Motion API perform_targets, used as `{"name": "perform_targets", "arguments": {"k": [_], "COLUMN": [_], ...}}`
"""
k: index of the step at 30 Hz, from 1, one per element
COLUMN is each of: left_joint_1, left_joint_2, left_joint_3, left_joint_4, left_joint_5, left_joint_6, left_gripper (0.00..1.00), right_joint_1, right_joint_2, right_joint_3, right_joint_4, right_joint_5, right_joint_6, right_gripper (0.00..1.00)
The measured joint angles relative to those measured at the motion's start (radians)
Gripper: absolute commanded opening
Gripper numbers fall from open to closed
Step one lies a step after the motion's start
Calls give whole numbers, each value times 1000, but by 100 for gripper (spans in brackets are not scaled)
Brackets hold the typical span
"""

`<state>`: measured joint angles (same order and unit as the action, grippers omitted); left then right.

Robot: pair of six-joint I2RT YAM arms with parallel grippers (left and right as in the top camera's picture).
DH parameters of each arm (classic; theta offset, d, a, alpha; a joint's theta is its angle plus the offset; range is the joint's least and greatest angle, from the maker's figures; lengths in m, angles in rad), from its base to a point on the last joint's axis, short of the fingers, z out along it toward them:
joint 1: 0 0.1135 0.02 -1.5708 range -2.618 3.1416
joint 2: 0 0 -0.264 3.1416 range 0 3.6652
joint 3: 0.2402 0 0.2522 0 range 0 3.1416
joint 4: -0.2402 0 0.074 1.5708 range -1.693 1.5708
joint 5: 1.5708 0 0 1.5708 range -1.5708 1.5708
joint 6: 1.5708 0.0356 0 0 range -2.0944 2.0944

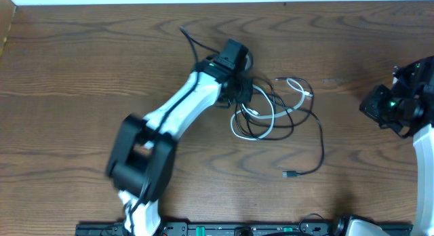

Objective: Untangle cables

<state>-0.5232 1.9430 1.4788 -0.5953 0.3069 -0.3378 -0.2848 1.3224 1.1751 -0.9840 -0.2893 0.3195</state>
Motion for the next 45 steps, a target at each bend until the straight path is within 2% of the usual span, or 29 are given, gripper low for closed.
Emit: {"name": "perform_targets", "arguments": {"k": [5, 10, 16, 23, 29, 30, 32, 35, 37, 39, 45], "left_joint_1": [-9, -46, -79, -79, -80, -80, -81, -81, -81, -81, -81], "left_joint_2": [-266, -463, -597, -696, -655, -631, -576, -478, -435, -410, -430], "left_joint_3": [0, 0, 0, 0, 0, 0, 0, 0, 0, 0, 0], "left_joint_4": [2, 24, 135, 309, 266, 243, 202, 151, 118, 81, -18], "left_joint_5": [-29, -43, -43, 19, 58, 62, 72, 107, 127, 141, 145], "left_joint_6": [6, 6, 7, 6, 6, 6, 8, 21, 34, 54, 110], "left_gripper": [8, 7, 7, 7, 8, 9, 25, 42, 48, 50, 51], "right_joint_1": [0, 2, 3, 3, 3, 3, 3, 3, 3, 3, 3], "right_joint_2": [51, 58, 58, 58, 59, 58, 58, 58, 58, 58, 59], "right_joint_3": [0, 0, 0, 0, 0, 0, 0, 0, 0, 0, 0], "right_joint_4": [25, 60, 86, 92, 92, 90, 89, 84, 84, 84, 84], "right_joint_5": [-132, -381, -599, -671, -665, -651, -614, -561, -544, -533, -518], "right_joint_6": [-144, -325, -449, -487, -486, -480, -459, -431, -423, -415, -406], "right_gripper": [44, 59, 63, 69, 69, 70, 71, 72, 73, 73, 76]}}
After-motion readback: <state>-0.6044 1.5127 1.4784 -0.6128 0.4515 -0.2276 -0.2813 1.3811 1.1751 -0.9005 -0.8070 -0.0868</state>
